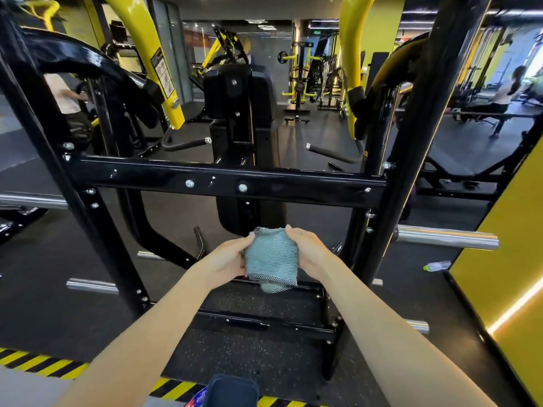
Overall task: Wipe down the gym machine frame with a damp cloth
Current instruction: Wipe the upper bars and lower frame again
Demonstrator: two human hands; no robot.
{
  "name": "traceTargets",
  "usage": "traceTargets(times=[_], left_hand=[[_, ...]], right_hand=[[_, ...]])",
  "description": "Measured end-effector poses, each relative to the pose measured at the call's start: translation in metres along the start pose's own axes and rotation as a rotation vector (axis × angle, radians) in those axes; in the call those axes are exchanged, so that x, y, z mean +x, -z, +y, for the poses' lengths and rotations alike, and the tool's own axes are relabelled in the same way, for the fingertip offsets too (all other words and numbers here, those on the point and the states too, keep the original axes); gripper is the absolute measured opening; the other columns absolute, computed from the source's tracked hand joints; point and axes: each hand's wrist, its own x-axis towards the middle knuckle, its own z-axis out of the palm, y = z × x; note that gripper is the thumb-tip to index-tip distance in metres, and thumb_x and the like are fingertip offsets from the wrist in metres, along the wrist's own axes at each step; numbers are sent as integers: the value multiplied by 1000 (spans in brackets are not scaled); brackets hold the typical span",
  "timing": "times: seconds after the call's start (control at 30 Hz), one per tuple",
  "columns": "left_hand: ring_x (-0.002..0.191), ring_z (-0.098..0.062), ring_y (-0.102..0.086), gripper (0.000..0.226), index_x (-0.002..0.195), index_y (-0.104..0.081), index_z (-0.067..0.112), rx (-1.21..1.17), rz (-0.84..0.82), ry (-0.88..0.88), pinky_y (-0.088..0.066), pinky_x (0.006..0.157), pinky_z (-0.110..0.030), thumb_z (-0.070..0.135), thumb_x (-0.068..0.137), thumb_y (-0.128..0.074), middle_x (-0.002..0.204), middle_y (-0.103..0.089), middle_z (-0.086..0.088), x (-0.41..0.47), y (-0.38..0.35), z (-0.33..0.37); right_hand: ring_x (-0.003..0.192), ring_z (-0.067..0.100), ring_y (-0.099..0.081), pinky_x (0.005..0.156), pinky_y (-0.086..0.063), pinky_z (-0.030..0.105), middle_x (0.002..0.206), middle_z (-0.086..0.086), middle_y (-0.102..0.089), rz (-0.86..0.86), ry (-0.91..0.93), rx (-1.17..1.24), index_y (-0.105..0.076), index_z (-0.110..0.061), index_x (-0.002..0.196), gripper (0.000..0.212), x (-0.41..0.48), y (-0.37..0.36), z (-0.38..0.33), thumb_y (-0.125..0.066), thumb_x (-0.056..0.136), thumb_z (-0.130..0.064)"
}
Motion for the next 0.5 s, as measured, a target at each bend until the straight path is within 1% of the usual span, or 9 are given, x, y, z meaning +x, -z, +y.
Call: traceTargets(times=[0.07,0.13,0.27,0.33,0.4,0.43,0.5], left_hand=[[117,-23,-61,42,126,-60,12,-26,-27,21,-46,100,-44,40,100,-44,124,-65,-7,2,-5,4],[116,-22,-61,41,127,-59,12,-12,-27,34,-48,95,-41,39,100,-43,124,-65,-7,5,-9,6],[114,-23,-62,37,125,-60,15,33,-10,22,-51,89,-40,38,100,-45,123,-66,-6,10,-16,5],[108,-20,-65,32,124,-60,15,82,44,-15,-55,79,-35,32,99,-50,121,-67,-6,12,-19,5],[104,-20,-66,30,124,-60,11,113,124,-44,-56,70,-30,22,97,-56,119,-67,-8,15,-21,5],[103,-20,-66,29,123,-61,10,129,163,-55,-56,67,-30,18,96,-58,119,-66,-9,17,-20,5],[101,-22,-65,24,118,-61,7,172,219,-70,-56,68,-32,13,95,-58,122,-63,-13,22,-19,5]], right_hand=[[107,26,-64,92,-52,43,120,13,-65,9,7,9,-61,-5,118,34,0,8,0,-44,102,-30],[106,25,-64,87,-53,39,119,13,-66,6,7,7,-61,-5,118,33,0,13,1,-44,103,-29],[104,24,-66,82,-55,36,116,13,-67,-26,10,-6,-61,-3,118,31,-1,18,-1,-48,102,-26],[99,23,-67,80,-57,36,112,12,-69,-61,16,-9,-63,-4,115,23,-1,21,-2,-52,99,-18],[99,25,-69,85,-56,41,110,12,-70,-95,9,-22,-65,-5,113,19,0,24,-2,-58,95,-8],[99,26,-69,88,-55,44,110,12,-70,-93,6,-36,-65,-5,112,20,1,24,-2,-60,93,-4],[94,26,-69,86,-56,44,105,12,-70,-56,7,-47,-67,-6,107,20,4,25,-1,-59,90,3]])
